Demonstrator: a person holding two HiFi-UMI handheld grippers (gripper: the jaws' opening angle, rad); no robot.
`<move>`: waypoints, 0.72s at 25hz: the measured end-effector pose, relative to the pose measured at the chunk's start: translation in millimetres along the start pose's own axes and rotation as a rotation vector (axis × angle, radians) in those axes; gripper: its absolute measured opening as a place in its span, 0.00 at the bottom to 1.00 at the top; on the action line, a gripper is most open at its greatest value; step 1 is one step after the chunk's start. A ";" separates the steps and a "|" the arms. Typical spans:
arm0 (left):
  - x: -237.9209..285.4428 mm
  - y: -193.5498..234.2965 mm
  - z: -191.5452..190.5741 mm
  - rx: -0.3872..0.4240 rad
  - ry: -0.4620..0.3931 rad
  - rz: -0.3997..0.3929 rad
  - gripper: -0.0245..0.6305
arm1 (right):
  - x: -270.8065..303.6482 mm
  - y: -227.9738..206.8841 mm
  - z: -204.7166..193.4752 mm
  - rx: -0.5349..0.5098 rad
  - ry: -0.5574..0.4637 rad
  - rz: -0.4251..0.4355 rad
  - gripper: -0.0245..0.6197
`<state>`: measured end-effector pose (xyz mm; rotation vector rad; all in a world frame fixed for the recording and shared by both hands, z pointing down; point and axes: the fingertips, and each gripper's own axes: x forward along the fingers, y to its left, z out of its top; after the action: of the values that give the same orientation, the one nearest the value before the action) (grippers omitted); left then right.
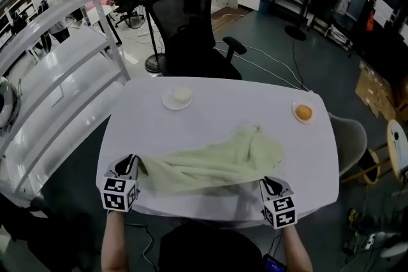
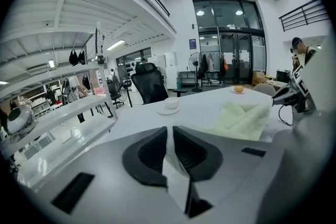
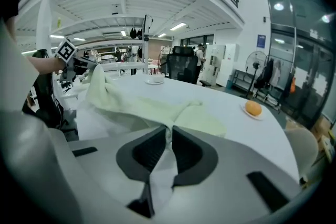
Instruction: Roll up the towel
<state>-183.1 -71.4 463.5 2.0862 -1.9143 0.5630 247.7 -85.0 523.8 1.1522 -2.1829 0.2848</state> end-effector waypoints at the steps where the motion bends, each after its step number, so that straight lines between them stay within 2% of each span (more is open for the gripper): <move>1: -0.2 4.0 -3.5 0.001 0.012 -0.007 0.11 | -0.2 8.1 -1.5 0.006 0.006 0.001 0.11; 4: -0.6 11.6 -18.6 -0.002 0.037 -0.036 0.11 | 2.2 30.1 -9.8 0.021 0.030 0.001 0.11; 8: -2.5 3.2 -37.8 -0.028 0.042 -0.120 0.13 | 4.3 47.6 -17.7 0.032 0.047 -0.010 0.12; 12: -6.6 -3.4 -38.9 -0.103 0.014 -0.205 0.33 | 2.5 49.6 -22.0 0.022 0.074 -0.035 0.21; 15: -11.1 1.0 -31.9 -0.147 -0.023 -0.234 0.40 | -1.1 44.0 -16.1 0.047 0.053 -0.057 0.29; 18: -9.5 11.3 -31.1 -0.152 -0.024 -0.226 0.44 | -3.2 35.2 -6.9 0.037 0.037 -0.075 0.38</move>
<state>-198.3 -50.5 486.3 2.1784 -1.6467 0.3339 223.9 -58.9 530.7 1.2364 -2.1051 0.3127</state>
